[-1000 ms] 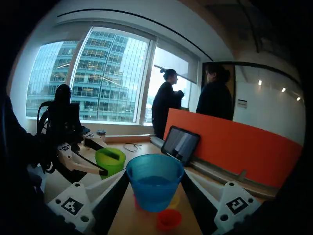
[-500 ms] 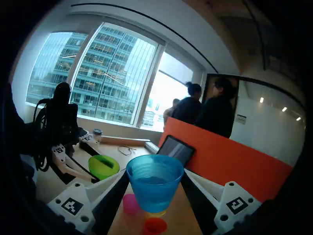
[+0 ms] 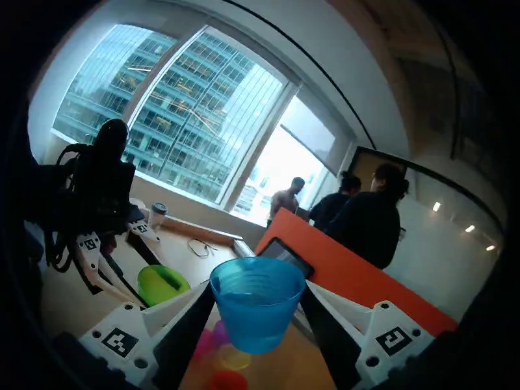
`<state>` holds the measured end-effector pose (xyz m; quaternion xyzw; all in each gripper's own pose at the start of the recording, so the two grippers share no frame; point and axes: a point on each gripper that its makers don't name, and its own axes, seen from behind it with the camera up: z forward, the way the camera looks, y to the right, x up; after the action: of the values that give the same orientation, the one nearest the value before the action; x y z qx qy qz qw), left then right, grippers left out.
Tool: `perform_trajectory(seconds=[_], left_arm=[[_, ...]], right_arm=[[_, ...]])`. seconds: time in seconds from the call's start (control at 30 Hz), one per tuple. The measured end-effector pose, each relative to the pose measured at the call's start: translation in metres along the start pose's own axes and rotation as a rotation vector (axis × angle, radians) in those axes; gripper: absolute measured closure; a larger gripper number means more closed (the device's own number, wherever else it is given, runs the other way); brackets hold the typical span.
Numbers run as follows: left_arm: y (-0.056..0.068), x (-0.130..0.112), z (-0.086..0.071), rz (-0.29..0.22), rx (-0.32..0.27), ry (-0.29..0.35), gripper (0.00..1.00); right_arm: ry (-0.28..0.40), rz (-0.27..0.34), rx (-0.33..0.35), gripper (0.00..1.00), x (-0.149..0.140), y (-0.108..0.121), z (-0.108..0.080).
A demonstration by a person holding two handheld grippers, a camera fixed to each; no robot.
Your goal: Pour water
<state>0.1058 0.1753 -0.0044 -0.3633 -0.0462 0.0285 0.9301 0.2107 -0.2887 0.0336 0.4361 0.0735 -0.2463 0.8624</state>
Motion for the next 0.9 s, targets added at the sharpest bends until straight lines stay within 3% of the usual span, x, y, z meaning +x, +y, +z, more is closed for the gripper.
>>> perform_trajectory(seconds=[0.9], left_arm=[[0.007,0.011,-0.002,-0.007,-0.024,0.039,0.14]], right_arm=[[0.009,-0.376,-0.025,0.09,0.033,0.010,0.028]])
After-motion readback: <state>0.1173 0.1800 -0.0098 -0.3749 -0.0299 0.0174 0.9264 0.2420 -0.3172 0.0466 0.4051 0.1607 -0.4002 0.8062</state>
